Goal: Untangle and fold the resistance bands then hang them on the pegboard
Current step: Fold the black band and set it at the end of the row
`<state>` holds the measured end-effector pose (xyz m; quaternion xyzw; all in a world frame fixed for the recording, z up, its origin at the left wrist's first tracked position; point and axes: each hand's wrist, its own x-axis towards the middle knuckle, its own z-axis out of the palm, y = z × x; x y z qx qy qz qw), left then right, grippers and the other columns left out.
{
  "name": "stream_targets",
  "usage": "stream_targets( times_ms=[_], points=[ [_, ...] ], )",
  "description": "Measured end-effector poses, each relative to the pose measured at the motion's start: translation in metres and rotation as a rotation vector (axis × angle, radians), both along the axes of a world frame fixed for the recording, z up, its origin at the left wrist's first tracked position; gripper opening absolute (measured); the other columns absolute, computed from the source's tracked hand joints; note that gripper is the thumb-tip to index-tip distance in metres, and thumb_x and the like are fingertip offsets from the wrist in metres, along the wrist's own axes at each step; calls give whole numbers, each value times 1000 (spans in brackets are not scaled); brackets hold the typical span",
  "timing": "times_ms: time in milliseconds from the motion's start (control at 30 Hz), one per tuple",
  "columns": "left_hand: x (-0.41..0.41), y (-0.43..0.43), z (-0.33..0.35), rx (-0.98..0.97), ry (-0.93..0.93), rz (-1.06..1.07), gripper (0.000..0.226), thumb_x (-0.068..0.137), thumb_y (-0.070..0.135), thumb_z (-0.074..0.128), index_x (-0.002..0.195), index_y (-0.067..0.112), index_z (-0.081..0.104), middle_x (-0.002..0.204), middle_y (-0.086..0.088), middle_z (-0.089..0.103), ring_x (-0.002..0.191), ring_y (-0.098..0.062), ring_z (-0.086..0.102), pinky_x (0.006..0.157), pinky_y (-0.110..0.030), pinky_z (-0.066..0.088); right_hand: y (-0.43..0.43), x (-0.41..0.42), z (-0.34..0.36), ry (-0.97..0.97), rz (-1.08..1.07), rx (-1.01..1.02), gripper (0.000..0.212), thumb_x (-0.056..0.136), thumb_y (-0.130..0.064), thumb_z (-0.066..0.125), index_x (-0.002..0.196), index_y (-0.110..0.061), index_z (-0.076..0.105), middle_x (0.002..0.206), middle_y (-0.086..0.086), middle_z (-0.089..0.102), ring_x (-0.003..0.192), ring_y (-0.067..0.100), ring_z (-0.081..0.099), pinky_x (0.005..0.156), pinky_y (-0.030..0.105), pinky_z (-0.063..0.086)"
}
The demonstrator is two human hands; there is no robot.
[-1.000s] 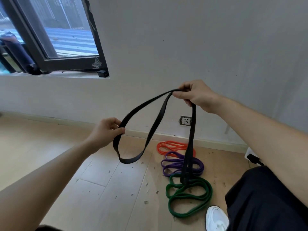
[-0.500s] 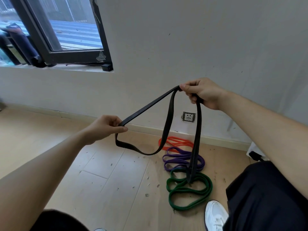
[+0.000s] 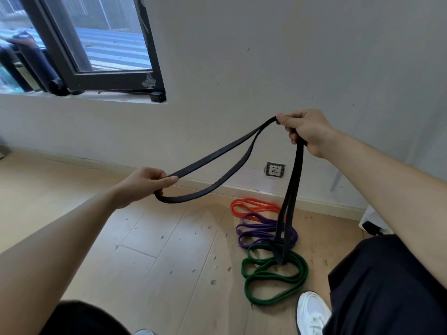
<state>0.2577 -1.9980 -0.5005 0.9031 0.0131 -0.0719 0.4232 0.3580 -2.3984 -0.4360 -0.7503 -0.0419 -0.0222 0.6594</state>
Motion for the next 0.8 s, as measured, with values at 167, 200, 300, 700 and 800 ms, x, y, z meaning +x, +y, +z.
stream_targets(
  times_ms=[167, 200, 300, 700, 800],
  points=[
    [1, 0, -8, 79, 41, -55, 20, 87, 41, 77, 88, 21, 77, 81, -3, 65, 79, -19, 56, 71, -29, 41, 4, -9, 2, -24, 195, -44, 26, 92, -19, 72, 104, 4, 70, 65, 3, 46, 52, 15, 39, 54, 27, 35],
    [1, -2, -9, 116, 68, -71, 12, 89, 33, 76, 92, 21, 77, 82, 0, 69, 80, -18, 59, 69, -27, 41, 7, -12, 5, -35, 231, -55, 26, 92, -17, 72, 105, 5, 70, 67, 4, 47, 54, 16, 40, 55, 27, 36],
    [3, -9, -11, 181, 141, -108, 13, 91, 29, 75, 102, 22, 75, 91, 5, 76, 91, -17, 68, 75, -27, 47, 21, -25, 14, -79, 325, -86, 13, 91, -16, 71, 94, -4, 71, 65, 6, 48, 57, 18, 41, 58, 29, 37],
    [-8, -89, 45, -215, -177, -224, 48, 84, 41, 75, 127, 20, 66, 120, 4, 73, 114, -8, 67, 101, -31, 53, 80, -54, 12, -193, 545, -266, 18, 89, -15, 75, 97, 1, 73, 62, 5, 51, 55, 15, 44, 52, 23, 36],
    [-12, -102, 48, -205, -241, -262, 32, 87, 28, 75, 116, 17, 70, 111, -3, 75, 107, -14, 71, 96, -31, 56, 85, -58, 8, -192, 598, -362, 21, 89, -20, 75, 98, -1, 73, 61, 1, 53, 56, 13, 47, 53, 22, 40]
  ],
)
